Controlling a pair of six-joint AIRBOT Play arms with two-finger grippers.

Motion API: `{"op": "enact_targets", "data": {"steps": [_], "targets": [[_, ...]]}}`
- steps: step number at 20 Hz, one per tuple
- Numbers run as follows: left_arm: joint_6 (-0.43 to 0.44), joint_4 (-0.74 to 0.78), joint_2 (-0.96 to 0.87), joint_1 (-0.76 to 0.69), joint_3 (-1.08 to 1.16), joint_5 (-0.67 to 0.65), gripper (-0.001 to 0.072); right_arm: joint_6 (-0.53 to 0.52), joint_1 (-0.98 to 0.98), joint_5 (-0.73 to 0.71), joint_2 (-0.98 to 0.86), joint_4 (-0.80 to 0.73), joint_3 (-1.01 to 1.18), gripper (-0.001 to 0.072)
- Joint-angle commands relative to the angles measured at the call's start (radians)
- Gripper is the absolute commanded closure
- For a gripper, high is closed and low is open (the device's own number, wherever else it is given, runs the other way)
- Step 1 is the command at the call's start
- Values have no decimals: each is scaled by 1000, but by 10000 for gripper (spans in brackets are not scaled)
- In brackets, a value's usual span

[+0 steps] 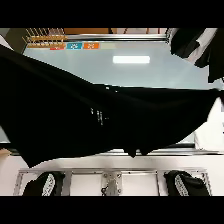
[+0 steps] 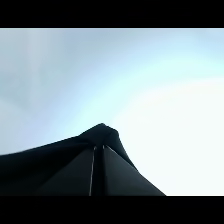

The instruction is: Fold the clothes and pants, and hang the long-sleeved shirts on hangers.

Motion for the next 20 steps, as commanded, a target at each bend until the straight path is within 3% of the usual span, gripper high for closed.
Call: {"op": "enact_targets", "data": {"steps": [1,5,9,10,11,12,13,16,20], "targets": [[0,7,-232,-119,-116,32,699,-56,-1,68,-187,53,-100,700],[35,28,-611,-286,9,134,699,-111,-1,-193,-470,47,-116,699],[16,28,-925,-371,279,122,682,-113,-4,-486,-615,47,-115,687],[-14,28,-972,-375,334,106,349,-113,-4,-553,-619,47,-115,685],[-48,30,-1001,-370,375,98,57,-114,-6,-607,-617,47,-113,577],[-80,30,-1020,-356,414,74,99,-114,-12,-636,-612,46,-105,329],[-95,30,-1030,-333,450,42,99,-114,-27,-645,-602,47,-93,144],[-90,39,-987,-252,439,-64,100,-115,-80,-597,-535,45,-90,136],[-91,190,-818,-193,95,-57,100,-204,-82,-422,-424,31,-126,136]]}}
